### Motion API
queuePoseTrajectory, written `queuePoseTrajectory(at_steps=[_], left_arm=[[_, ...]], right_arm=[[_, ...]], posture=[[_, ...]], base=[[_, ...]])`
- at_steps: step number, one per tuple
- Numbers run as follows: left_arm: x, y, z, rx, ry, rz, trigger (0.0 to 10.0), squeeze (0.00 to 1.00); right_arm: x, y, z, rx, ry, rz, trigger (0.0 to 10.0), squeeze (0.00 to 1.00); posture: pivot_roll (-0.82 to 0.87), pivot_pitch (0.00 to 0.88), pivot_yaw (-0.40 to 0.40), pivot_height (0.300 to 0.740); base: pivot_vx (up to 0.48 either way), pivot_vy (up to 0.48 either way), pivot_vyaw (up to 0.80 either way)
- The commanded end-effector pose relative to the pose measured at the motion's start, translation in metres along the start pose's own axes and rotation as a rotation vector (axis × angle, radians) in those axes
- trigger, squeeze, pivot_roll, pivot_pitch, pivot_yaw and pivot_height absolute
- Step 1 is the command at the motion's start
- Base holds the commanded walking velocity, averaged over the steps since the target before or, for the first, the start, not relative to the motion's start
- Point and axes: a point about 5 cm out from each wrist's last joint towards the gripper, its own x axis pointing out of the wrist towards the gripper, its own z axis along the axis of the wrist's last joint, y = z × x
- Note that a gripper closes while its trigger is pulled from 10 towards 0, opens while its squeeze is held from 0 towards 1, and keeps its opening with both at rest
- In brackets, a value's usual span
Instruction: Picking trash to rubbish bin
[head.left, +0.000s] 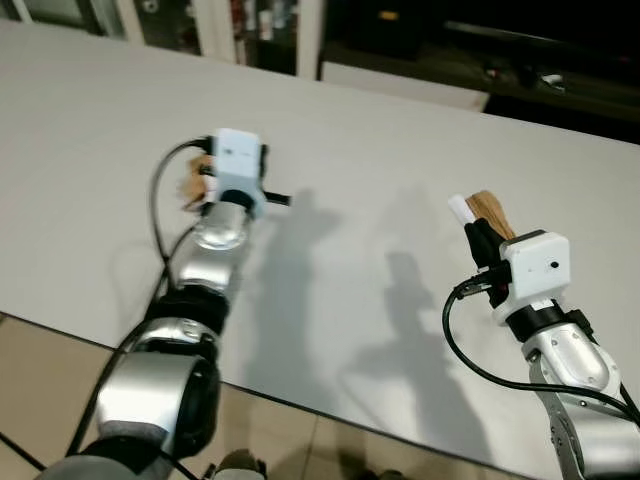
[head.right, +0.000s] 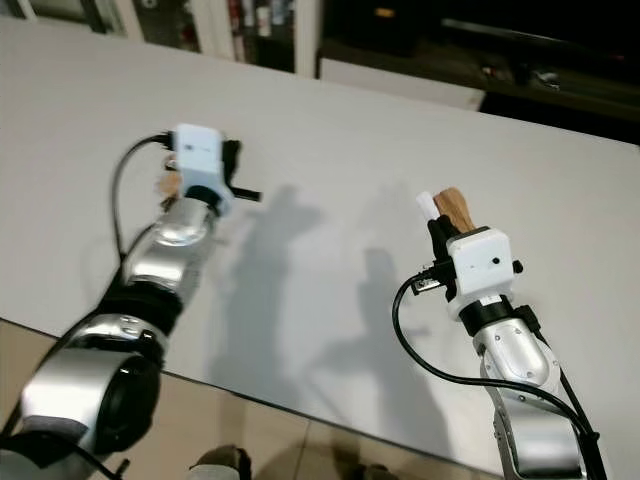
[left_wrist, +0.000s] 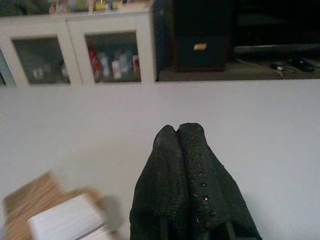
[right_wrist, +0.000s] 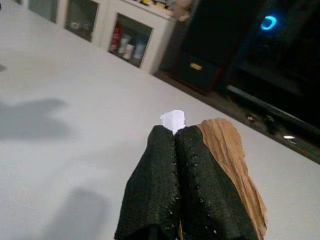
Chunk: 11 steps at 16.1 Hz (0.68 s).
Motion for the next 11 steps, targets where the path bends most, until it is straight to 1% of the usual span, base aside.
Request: queuePoseTrajectory(at_steps=[1, 3, 4, 5, 6, 7, 8, 9, 10, 11], left_arm=[[0.0, 0.011, 0.006, 0.044, -0.018, 0.08, 10.0, 0.0], [0.001, 0.011, 0.009, 0.05, -0.029, 0.107, 10.0, 0.0], [0.0, 0.01, 0.009, 0.01, -0.032, 0.117, 10.0, 1.0], [-0.001, 0.005, 0.009, -0.09, -0.034, 0.104, 10.0, 1.0], [-0.002, 0.004, 0.006, -0.169, 0.003, 0.149, 10.0, 1.0], [-0.003, 0.003, 0.002, -0.214, 0.042, 0.192, 10.0, 1.0], [-0.004, 0.0, 0.004, -0.246, 0.034, 0.211, 10.0, 1.0], [-0.006, -0.005, 0.007, -0.3, 0.023, 0.218, 10.0, 1.0], [-0.008, -0.007, 0.009, -0.322, 0.014, 0.222, 10.0, 1.0], [-0.011, -0.009, 0.013, -0.365, 0.003, 0.23, 10.0, 1.0]], right_arm=[[0.0, -0.003, 0.003, -0.017, -0.011, -0.011, 10.0, 0.0], [0.001, -0.003, 0.002, -0.016, -0.01, -0.011, 10.0, 0.0], [0.001, -0.002, 0.002, -0.015, -0.01, -0.01, 10.0, 0.0], [0.001, -0.002, 0.002, -0.015, -0.009, -0.008, 10.0, 0.0], [0.001, -0.002, 0.001, -0.015, -0.006, -0.005, 10.0, 0.0], [0.001, -0.002, 0.002, -0.015, -0.004, 0.0, 10.0, 0.0], [0.0, -0.001, 0.002, -0.014, -0.001, 0.008, 10.0, 0.0], [0.0, 0.0, 0.002, -0.014, 0.004, 0.023, 10.0, 0.0], [0.0, 0.0, 0.002, -0.014, 0.007, 0.03, 10.0, 0.0], [0.0, 0.002, 0.002, -0.012, 0.011, 0.048, 10.0, 0.0]], posture=[[0.13, 0.125, -0.046, 0.74], [0.13, 0.125, -0.046, 0.74], [0.14, 0.127, -0.051, 0.74], [0.14, 0.127, -0.051, 0.74], [0.14, 0.127, -0.051, 0.74], [0.14, 0.136, -0.063, 0.74], [0.14, 0.144, -0.075, 0.74], [0.14, 0.161, -0.096, 0.74], [0.14, 0.161, -0.096, 0.74], [0.14, 0.18, -0.114, 0.74]], base=[[0.0, 0.0, 0.0], [0.0, 0.0, 0.0], [0.0, 0.0, 0.0], [0.0, 0.0, 0.0], [0.0, 0.0, 0.0], [0.0, 0.0, 0.0], [0.0, 0.0, 0.0], [0.0, 0.0, 0.0], [0.0, 0.0, 0.0], [0.0, 0.0, 0.0]])
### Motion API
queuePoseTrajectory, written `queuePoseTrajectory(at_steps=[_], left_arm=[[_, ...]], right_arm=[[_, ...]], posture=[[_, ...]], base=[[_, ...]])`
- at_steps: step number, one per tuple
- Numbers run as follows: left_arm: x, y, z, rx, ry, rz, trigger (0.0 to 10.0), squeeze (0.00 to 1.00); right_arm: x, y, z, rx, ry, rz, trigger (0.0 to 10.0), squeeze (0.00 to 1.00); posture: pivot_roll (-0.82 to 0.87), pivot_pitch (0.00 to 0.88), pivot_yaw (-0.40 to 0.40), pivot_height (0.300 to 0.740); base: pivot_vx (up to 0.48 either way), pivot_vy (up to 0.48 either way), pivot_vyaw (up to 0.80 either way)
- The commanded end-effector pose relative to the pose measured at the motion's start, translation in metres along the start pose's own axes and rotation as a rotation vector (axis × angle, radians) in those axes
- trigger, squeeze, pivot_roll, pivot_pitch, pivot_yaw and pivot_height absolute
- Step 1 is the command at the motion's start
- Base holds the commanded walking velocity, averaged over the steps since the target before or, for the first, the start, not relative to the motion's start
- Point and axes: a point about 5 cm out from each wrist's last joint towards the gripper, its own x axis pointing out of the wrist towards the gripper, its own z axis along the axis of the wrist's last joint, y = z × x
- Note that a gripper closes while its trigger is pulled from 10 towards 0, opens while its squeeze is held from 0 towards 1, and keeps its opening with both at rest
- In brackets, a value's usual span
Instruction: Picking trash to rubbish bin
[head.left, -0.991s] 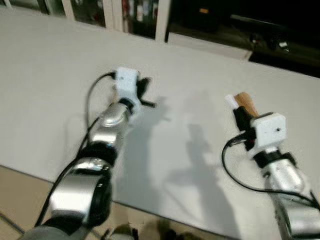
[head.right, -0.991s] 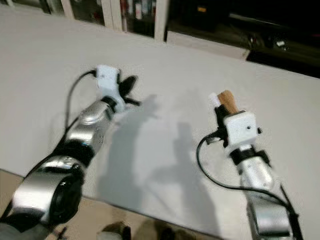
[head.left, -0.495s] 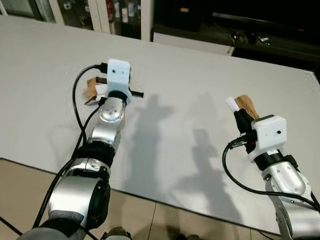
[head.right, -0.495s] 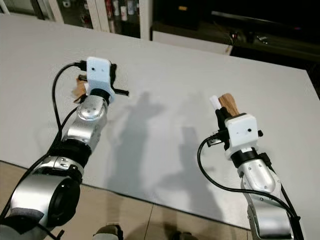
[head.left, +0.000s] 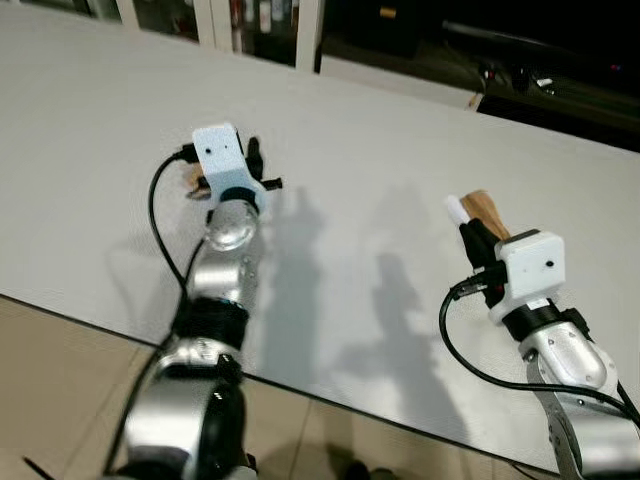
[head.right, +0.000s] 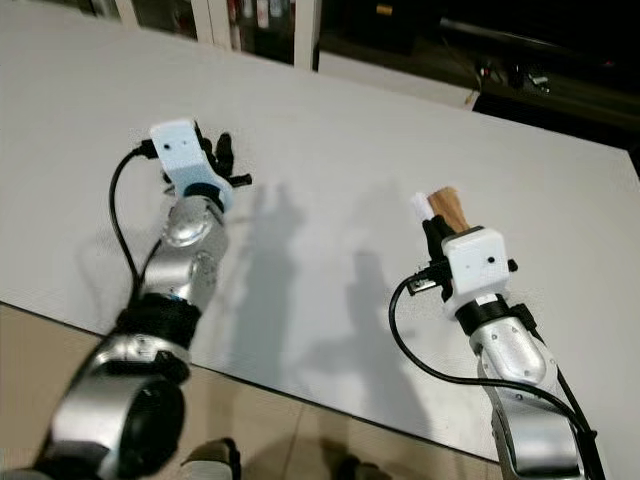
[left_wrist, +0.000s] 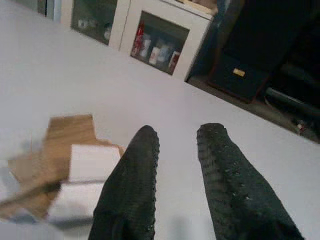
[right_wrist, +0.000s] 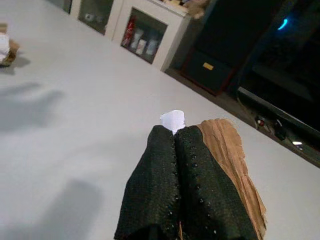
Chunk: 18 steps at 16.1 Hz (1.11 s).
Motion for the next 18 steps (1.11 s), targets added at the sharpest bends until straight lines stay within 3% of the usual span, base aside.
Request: queuePoseTrajectory(at_steps=[1, 7, 9, 18], left_arm=[[-0.002, 0.002, 0.002, -0.029, 0.01, 0.03, 10.0, 1.0], [-0.021, 0.012, -0.003, -0.122, 0.071, 0.121, 10.0, 1.0], [-0.03, 0.013, -0.007, -0.193, 0.098, 0.131, 10.0, 1.0], [-0.033, 0.012, -0.004, -0.229, 0.122, 0.111, 10.0, 1.0]], right_arm=[[-0.001, -0.001, 0.001, -0.013, 0.012, 0.019, 10.0, 0.0], [0.01, 0.005, 0.001, -0.004, 0.005, 0.081, 10.0, 0.0], [0.014, 0.006, 0.003, -0.011, 0.001, 0.106, 10.0, 0.0], [0.018, 0.008, 0.004, -0.007, -0.011, 0.117, 10.0, 0.0]], posture=[[0.15, 0.192, -0.123, 0.74], [0.19, 0.231, -0.155, 0.74], [0.2, 0.236, -0.175, 0.74], [0.2, 0.232, -0.17, 0.74]], base=[[0.0, 0.0, 0.0], [0.0, 0.0, 0.0], [0.0, 0.0, 0.0], [0.0, 0.0, 0.0]])
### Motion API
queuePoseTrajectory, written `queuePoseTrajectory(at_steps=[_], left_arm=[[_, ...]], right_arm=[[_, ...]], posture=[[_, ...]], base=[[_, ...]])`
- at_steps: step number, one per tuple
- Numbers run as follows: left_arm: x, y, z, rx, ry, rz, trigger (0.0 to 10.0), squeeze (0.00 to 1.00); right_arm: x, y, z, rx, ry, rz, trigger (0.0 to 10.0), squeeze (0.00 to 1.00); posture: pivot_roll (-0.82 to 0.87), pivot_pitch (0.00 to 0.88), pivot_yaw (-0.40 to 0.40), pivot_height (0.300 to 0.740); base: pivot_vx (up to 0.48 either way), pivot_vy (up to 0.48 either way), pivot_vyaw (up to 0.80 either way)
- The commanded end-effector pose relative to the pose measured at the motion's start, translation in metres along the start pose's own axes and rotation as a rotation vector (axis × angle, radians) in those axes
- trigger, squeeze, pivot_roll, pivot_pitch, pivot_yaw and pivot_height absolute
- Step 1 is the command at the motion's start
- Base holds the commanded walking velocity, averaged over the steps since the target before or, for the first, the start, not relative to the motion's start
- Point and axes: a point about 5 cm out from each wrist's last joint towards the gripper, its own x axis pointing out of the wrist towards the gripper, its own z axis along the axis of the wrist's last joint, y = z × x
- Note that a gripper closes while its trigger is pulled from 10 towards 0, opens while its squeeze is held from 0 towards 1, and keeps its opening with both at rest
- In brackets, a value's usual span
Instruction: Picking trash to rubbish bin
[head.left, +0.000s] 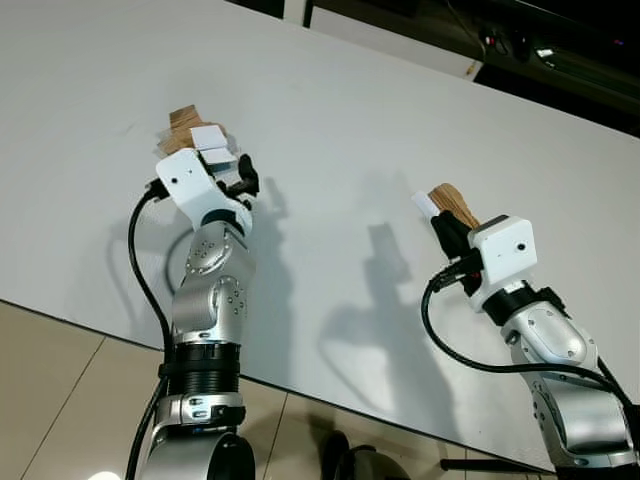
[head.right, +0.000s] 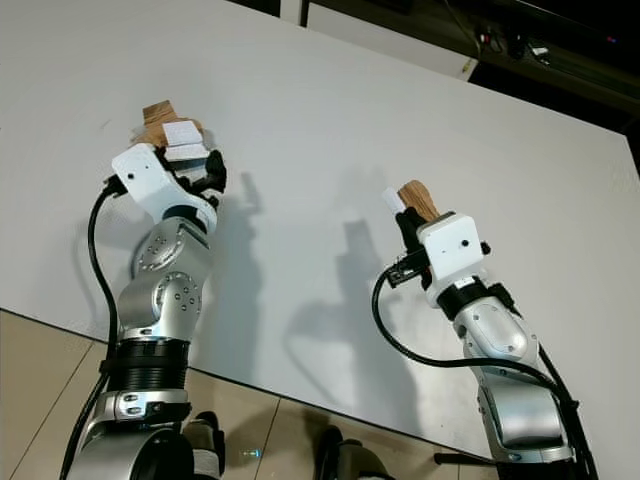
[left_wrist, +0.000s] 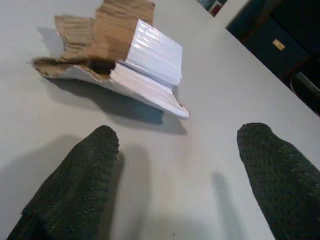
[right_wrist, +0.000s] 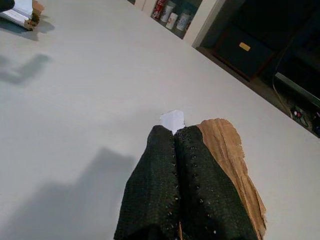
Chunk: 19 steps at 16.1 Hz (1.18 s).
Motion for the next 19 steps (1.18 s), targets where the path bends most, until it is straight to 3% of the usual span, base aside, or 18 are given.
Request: queuePoseTrajectory(at_steps=[1, 10, 11, 19], left_arm=[[-0.003, -0.004, -0.007, -0.023, 0.027, -0.012, 10.0, 1.0], [0.005, 0.008, -0.02, -0.043, 0.035, 0.004, 10.0, 0.96], [0.007, 0.009, -0.02, -0.039, 0.025, 0.005, 10.0, 0.0], [0.019, 0.013, -0.02, -0.081, -0.009, 0.035, 10.0, 0.0]], right_arm=[[-0.004, -0.001, -0.001, -0.009, 0.006, 0.003, 10.0, 0.0], [-0.016, -0.008, 0.001, -0.027, 0.028, 0.026, 10.0, 0.0], [-0.018, -0.008, 0.001, -0.028, 0.034, 0.034, 10.0, 0.0], [-0.033, -0.013, 0.001, -0.042, 0.074, 0.032, 10.0, 0.0]], posture=[[0.2, 0.233, -0.172, 0.74], [0.14, 0.245, -0.217, 0.74], [0.13, 0.246, -0.222, 0.74], [0.08, 0.244, -0.238, 0.74]], base=[[0.0, 0.0, 0.0], [0.0, 0.0, 0.0], [0.0, 0.0, 0.0], [0.0, 0.0, 0.0]])
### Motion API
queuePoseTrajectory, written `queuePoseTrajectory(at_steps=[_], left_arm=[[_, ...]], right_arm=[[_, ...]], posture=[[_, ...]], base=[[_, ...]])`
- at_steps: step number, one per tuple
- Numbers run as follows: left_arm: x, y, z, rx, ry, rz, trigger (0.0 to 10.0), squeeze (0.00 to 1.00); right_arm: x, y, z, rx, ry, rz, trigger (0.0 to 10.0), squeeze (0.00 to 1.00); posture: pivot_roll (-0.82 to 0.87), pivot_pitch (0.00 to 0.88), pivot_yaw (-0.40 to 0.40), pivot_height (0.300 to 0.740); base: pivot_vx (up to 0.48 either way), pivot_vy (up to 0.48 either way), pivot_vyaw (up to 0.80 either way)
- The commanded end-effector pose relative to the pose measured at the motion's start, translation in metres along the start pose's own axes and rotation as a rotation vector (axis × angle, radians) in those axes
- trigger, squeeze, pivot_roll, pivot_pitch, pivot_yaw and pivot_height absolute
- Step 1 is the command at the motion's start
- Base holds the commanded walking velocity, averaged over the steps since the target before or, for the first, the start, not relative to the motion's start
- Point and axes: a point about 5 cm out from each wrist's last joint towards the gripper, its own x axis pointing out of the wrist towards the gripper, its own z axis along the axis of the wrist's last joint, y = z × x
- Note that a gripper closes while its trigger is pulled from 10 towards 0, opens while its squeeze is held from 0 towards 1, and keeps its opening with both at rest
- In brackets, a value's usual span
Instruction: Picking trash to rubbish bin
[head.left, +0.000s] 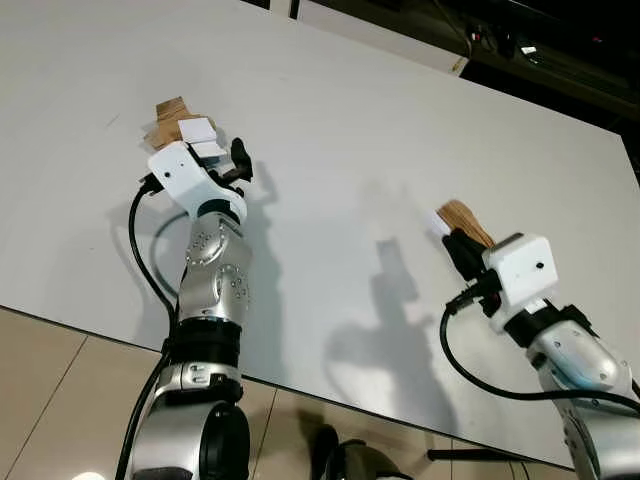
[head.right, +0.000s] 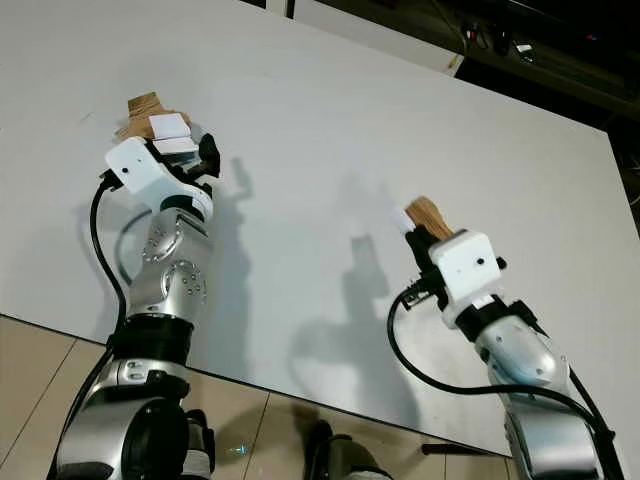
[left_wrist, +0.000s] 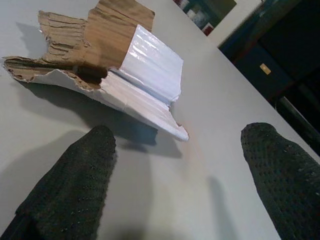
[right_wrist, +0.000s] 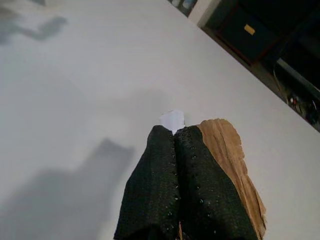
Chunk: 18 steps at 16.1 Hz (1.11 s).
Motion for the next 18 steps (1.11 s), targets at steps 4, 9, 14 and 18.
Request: queuePoseTrajectory(at_steps=[4, 9, 14, 18], left_arm=[[-0.001, 0.017, -0.019, -0.031, 0.067, 0.091, 10.0, 0.0], [0.0, 0.029, -0.016, -0.086, 0.038, 0.149, 10.0, 0.0], [0.005, 0.041, -0.008, -0.092, 0.006, 0.183, 10.0, 0.0], [0.01, 0.053, 0.001, -0.096, -0.021, 0.217, 10.0, 0.0]], right_arm=[[-0.007, -0.008, 0.002, -0.006, 0.014, -0.011, 10.0, 0.0], [-0.008, -0.009, 0.002, -0.008, 0.02, -0.004, 10.0, 0.0], [-0.008, -0.009, 0.002, -0.008, 0.024, 0.002, 10.0, 0.0], [-0.009, -0.01, 0.002, -0.007, 0.026, 0.001, 10.0, 0.0]], posture=[[0.08, 0.243, -0.243, 0.74], [0.08, 0.241, -0.255, 0.74], [0.08, 0.243, -0.261, 0.74], [0.08, 0.243, -0.261, 0.74]], base=[[0.0, 0.0, 0.0], [0.0, 0.0, 0.0], [0.0, 0.0, 0.0], [0.0, 0.0, 0.0]])
